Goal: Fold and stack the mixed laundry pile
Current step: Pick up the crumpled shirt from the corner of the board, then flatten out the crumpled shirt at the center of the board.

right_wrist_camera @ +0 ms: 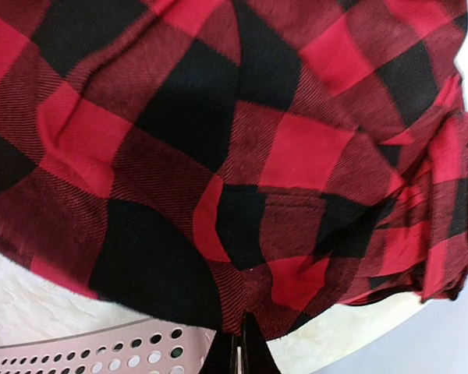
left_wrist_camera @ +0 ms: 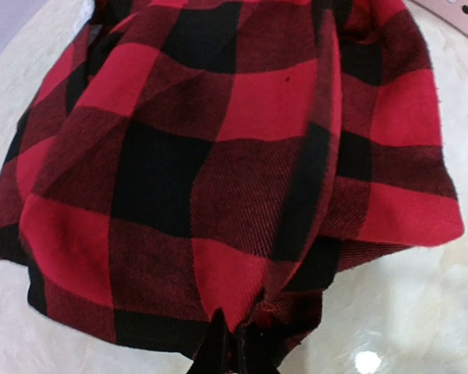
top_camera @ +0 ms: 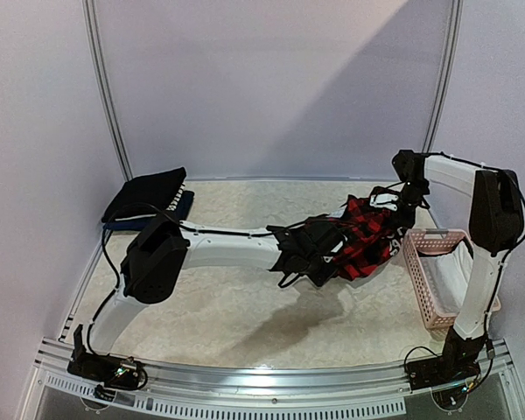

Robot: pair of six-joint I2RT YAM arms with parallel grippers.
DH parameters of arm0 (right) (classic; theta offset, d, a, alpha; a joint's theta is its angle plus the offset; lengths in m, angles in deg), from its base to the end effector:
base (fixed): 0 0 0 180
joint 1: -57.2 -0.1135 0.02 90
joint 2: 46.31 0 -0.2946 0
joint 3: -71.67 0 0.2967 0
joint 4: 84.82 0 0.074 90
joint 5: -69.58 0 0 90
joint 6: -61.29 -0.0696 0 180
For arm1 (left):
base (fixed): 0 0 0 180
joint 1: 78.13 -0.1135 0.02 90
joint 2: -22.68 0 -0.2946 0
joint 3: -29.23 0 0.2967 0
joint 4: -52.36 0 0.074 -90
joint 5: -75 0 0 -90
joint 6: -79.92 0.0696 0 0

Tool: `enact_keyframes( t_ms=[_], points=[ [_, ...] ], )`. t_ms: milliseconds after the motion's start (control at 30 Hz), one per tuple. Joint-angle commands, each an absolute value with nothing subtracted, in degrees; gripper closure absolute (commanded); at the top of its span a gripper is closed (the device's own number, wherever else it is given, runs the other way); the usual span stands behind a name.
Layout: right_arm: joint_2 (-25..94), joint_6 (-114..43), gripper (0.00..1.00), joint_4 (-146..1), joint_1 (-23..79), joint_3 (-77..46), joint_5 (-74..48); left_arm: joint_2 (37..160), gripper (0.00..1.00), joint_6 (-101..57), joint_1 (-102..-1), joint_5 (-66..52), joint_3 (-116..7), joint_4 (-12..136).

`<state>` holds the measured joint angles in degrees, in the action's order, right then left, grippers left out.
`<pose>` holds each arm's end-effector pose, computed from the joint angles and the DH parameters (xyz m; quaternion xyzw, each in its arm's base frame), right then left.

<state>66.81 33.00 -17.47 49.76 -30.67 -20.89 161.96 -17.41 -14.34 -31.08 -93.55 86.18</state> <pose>0.4529 0.0586 0.1884 -0.5641 0.8192 -0.0508 0.0902 0.2901 -0.5457 0.1130 0.3987 0.8431 -0.0884 0.3499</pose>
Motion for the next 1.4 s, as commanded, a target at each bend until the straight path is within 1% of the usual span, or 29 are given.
enact_keyframes(
  t_ms=[0, 167, 267, 367, 500, 567, 633, 767, 933, 1000, 1100, 1167, 1233, 1300, 1367],
  points=[
    [63.97, 31.86, 1.0, -14.2, 48.86, -33.33, -16.27, 152.87, 1.0, -16.24, -16.89, -36.37, -88.1, 83.57],
    [56.45, 29.48, 1.0, -11.11, 44.34, -38.02, -13.58, 139.91, 1.0, -12.36, -19.52, -42.94, -83.91, 86.64],
    [51.2, 26.2, 1.0, -9.67, 41.62, -45.26, -10.59, 131.65, 1.0, -7.77, -20.33, -48.5, -83.62, 89.78],
    [48.55, 22.58, 1.0, -7.46, 40.04, -54.91, -6.9, 123.58, 1.0, -2.79, -20.56, -53.96, -84.36, 91.6],
    [47.83, 19.32, 1.0, -3.81, 39.14, -68.17, -1.88, 117.04, 1.0, 3.01, -20.52, -58.13, -88.27, 94.8],
    [47.11, 18.77, 1.0, -2.45, 38.36, -72.12, 0.61, 114.74, 1.0, 4.72, -20.44, -58.73, -90.94, 96.84],
    [45.86, 19.11, 1.0, -1.46, 37.12, -73.61, 3.38, 112.51, 1.0, 6.85, -19.68, -58.19, -93.04, 97.89],
    [41.09, 18.53, 1.0, -2.51, 32.75, -73.59, 5.17, 109.13, 1.0, 13.21, -16.25, -57.12, -96.73, 96.77],
    [36.61, 13.05, 1.0, -5.83, 30.32, -73.59, 6.95, 108.24, 1.0, 24.54, -10.49, -60.74, -100.61, 91.84],
    [36.25, 12.21, 1.0, -6.9, 30.3, -72.5, 5.18, 108.85, 1.0, 27.25, -10.32, -61.53, -101.2, 90.96],
    [35.59, 12.07, 1.0, -11.67, 30.33, -65.95, -0.89, 110.92, 1.0, 31.3, -10.72, -64.27, -101.25, 89.51],
    [35.4, 12.32, 1.0, -16.02, 30.35, -60.44, -5.43, 113.03, 1.0, 31.68, -12.73, -65.69, -101.47, 89.39],
    [36.08, 12.9, 1.0, -21.64, 30.37, -54.09, -11.83, 115.49, 1.0, 28.65, -16.48, -65.78, -101.49, 91.15],
    [38.44, 13.11, 1.0, -26.93, 30.59, -50.6, -15.98, 117.96, 1.0, 22.26, -21.46, -63.58, -101.51, 96.35],
    [42.22, 12.43, 1.0, -31.74, 31.36, -49.83, -18.05, 120.37, 1.0, 15.39, -27.33, -59.54, -101.08, 99.73]
  ],
)
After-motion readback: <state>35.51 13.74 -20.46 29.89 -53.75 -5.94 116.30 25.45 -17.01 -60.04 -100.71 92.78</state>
